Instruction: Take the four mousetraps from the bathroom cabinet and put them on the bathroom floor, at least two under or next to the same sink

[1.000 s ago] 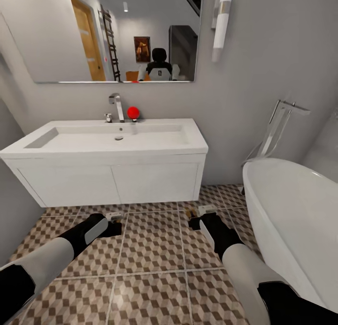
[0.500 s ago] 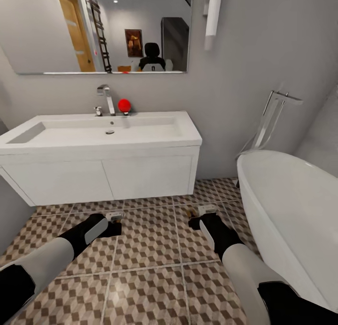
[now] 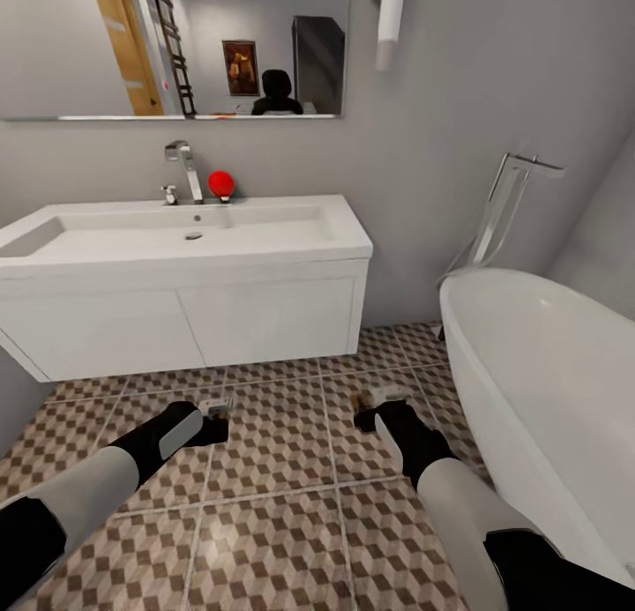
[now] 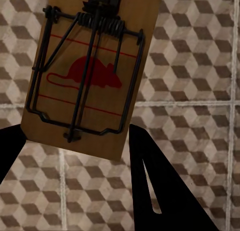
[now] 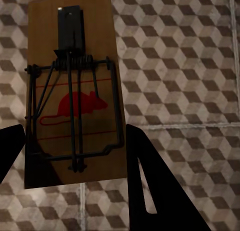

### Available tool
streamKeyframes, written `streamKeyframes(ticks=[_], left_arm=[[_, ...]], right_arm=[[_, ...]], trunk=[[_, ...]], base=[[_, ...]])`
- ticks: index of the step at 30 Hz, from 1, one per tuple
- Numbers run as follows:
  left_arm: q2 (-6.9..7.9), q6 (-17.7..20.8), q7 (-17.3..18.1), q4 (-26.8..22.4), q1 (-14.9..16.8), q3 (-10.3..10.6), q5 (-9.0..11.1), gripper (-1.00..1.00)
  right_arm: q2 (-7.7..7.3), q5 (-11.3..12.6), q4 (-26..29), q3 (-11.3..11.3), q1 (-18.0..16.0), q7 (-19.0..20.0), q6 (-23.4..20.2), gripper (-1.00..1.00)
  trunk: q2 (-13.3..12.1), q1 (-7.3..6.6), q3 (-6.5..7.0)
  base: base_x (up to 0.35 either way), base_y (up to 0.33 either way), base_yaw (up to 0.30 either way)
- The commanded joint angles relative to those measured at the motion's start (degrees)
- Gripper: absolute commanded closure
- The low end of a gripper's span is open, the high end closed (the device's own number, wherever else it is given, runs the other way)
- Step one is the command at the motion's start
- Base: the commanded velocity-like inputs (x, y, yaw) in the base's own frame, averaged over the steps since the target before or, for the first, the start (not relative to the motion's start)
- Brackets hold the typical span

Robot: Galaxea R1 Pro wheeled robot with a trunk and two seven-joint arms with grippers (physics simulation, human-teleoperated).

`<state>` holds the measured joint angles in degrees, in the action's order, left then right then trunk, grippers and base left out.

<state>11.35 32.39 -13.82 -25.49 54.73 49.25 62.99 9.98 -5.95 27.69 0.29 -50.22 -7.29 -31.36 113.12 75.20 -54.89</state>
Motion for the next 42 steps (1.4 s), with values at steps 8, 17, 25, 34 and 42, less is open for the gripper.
streamKeyframes(ticks=[8,17,25,34,42], left_arm=[[0.08,0.1,-0.6,-0.2,0.0,0.4,0.4,1.0],[0.08,0.1,-0.6,-0.2,0.1,0.4,0.4,1.0],[0.08,0.1,-0.6,-0.2,0.0,0.4,0.4,1.0],[0.08,0.1,-0.6,-0.2,0.0,0.5,0.4,1.0],[0.08,0.1,-0.6,-0.2,0.0,0.5,0.4,1.0]], right_arm=[[0.02,-0.5,0.1,0.1,0.0,-0.2,-0.4,1.0],[0.02,-0.5,0.1,0.1,0.0,-0.2,-0.4,1.0],[0.02,-0.5,0.1,0.1,0.0,-0.2,-0.4,1.0],[0.02,-0.5,0.1,0.1,0.0,-0.2,-0.4,1.0],[0.02,-0.5,0.1,0.1,0.0,-0.2,-0.4,1.0]], trunk=[[3.2,1.75,-2.2],[6.9,3.73,-4.58],[10.1,5.49,-6.69],[13.7,7.46,-9.09],[16.9,9.22,-11.24]], base=[[0.0,0.0,0.093],[0.0,0.0,0.143],[0.0,0.0,0.141],[0.0,0.0,0.072],[0.0,0.0,0.003]])
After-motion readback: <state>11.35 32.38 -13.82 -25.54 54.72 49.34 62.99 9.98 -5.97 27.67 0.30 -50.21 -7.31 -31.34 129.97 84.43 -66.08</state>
